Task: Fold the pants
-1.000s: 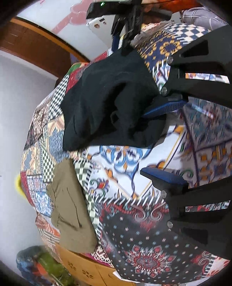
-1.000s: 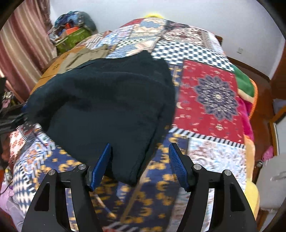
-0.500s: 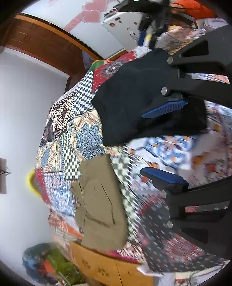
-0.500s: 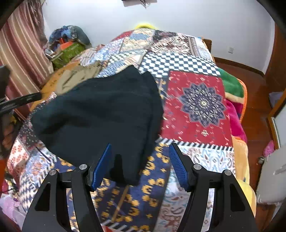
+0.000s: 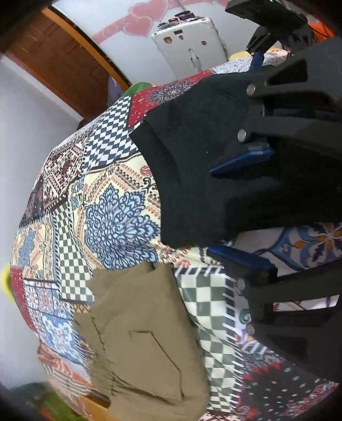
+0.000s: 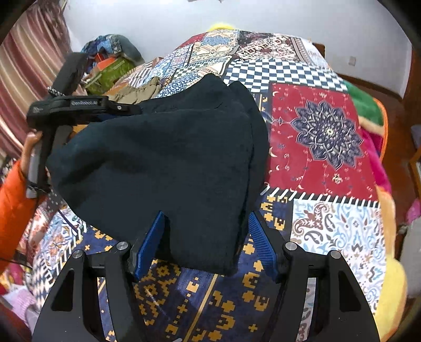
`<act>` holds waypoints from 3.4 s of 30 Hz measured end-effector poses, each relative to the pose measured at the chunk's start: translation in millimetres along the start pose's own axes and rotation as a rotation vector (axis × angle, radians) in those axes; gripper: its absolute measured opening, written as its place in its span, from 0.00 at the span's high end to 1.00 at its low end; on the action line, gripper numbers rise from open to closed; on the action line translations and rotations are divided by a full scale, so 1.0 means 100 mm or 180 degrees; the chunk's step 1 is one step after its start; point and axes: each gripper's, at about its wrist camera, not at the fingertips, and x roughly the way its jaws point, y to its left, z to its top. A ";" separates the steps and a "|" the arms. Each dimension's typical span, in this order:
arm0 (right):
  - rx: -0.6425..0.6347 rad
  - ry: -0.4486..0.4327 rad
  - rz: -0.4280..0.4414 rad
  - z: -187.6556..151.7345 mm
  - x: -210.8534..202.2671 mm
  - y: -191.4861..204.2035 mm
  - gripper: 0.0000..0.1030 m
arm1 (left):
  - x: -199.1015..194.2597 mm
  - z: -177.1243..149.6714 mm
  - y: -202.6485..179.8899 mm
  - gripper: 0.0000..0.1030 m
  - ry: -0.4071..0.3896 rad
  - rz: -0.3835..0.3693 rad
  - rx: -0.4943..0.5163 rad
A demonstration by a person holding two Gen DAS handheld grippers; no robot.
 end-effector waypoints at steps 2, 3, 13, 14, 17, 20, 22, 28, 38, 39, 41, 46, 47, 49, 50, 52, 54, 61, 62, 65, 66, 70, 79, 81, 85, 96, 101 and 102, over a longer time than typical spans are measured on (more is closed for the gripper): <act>0.0028 -0.0002 0.0036 0.00 0.00 -0.01 0.40 | 0.01 0.01 -0.05 0.53 -0.0030 0.0057 0.0086; 0.0020 -0.0023 0.0036 -0.01 -0.01 0.00 0.41 | 0.00 0.01 -0.09 0.56 -0.0052 0.0092 0.0153; -0.0191 -0.0142 -0.0020 -0.04 -0.06 0.07 0.57 | -0.13 0.04 -0.29 0.76 -0.0200 0.0339 0.0363; -0.0227 -0.0134 -0.0019 -0.05 -0.06 0.07 0.58 | -0.17 0.06 -0.31 0.77 -0.0227 0.0347 0.0384; -0.0262 -0.0111 0.0004 -0.04 -0.04 0.05 0.58 | -0.30 0.12 -0.38 0.79 -0.0313 0.0356 0.0490; -0.0253 -0.0113 0.0026 -0.05 -0.04 0.05 0.58 | -0.35 0.25 -0.48 0.80 -0.0366 0.0402 0.0655; -0.0248 -0.0118 0.0027 -0.06 -0.03 0.05 0.58 | -0.27 0.39 -0.48 0.80 -0.0321 0.0403 0.0683; -0.0210 -0.0095 0.0029 -0.07 -0.02 0.03 0.58 | 0.20 0.52 -0.37 0.73 0.0049 0.0493 0.0710; -0.0097 -0.0094 -0.0027 0.00 -0.14 0.01 0.54 | -0.45 0.32 -0.40 0.46 -0.0202 0.0587 0.0727; -0.0111 -0.0130 -0.0050 0.00 -0.18 0.04 0.54 | -0.56 0.23 -0.43 0.43 -0.0232 0.0548 0.0755; -0.0101 -0.0201 -0.0053 0.01 -0.25 0.06 0.54 | -0.67 0.11 -0.47 0.42 -0.0244 0.0478 0.0775; -0.0155 -0.0185 -0.0088 -0.02 -0.25 0.12 0.54 | -0.70 -0.41 -0.56 0.40 -0.0152 0.0424 0.0871; -0.0183 -0.0125 -0.0126 -0.04 -0.20 0.13 0.54 | -0.65 -0.48 -0.55 0.40 -0.0123 0.0512 0.0887; -0.0241 0.0015 -0.0199 -0.11 -0.09 0.13 0.54 | -0.51 -0.65 -0.42 0.39 -0.0004 0.0617 0.0767; -0.0236 0.0008 -0.0184 -0.15 -0.06 0.11 0.53 | -0.45 -0.73 -0.31 0.39 0.0074 0.0612 0.0630; -0.0130 0.0029 -0.0134 -0.18 -0.06 0.04 0.50 | -0.41 -0.86 -0.15 0.38 0.0063 0.0559 0.0418; 0.0001 0.0074 -0.0029 -0.18 -0.06 -0.03 0.49 | -0.43 -0.97 -0.03 0.36 0.0010 0.0469 0.0209; -0.0102 0.0075 -0.0127 -0.20 -0.20 0.02 0.47 | -0.67 -0.98 -0.06 0.36 -0.0081 0.0468 0.0175; -0.0114 0.0039 -0.0142 -0.19 -0.24 0.02 0.44 | -0.71 -0.94 -0.06 0.36 -0.0110 0.0452 0.0185; -0.0075 -0.0103 -0.0123 -0.04 -0.32 -0.04 0.44 | -0.84 -0.79 -0.11 0.31 -0.0176 0.0227 0.0174; -0.0039 -0.0148 -0.0085 0.02 -0.34 -0.06 0.44 | -0.86 -0.75 -0.12 0.26 -0.0184 0.0189 0.0162; 0.0004 -0.0238 -0.0137 0.21 -0.27 -0.11 0.42 | -0.72 -0.52 -0.19 0.14 -0.0096 0.0137 0.0203; 0.0108 -0.0044 -0.0012 0.44 0.15 -0.27 0.41 | -0.11 -0.36 -0.17 0.14 0.0448 -0.0129 0.0187; 0.0105 0.0033 0.0024 0.45 0.24 -0.30 0.41 | -0.01 -0.35 -0.16 0.14 0.0526 -0.0204 0.0183; 0.0203 0.0155 0.0233 0.50 0.39 -0.37 0.40 | 0.12 -0.31 -0.18 0.09 0.0599 -0.0244 0.0262; 0.0054 0.0360 0.0454 0.60 0.63 -0.17 0.27 | 0.27 -0.16 -0.35 0.06 0.0446 -0.0314 0.0426; 0.0049 0.0369 0.0536 0.63 0.63 -0.16 0.38 | 0.25 -0.12 -0.37 0.22 0.0404 -0.0297 0.0430; 0.0016 0.0356 0.0531 0.64 0.60 -0.15 0.44 | 0.20 -0.12 -0.38 0.30 0.0368 -0.0273 0.0468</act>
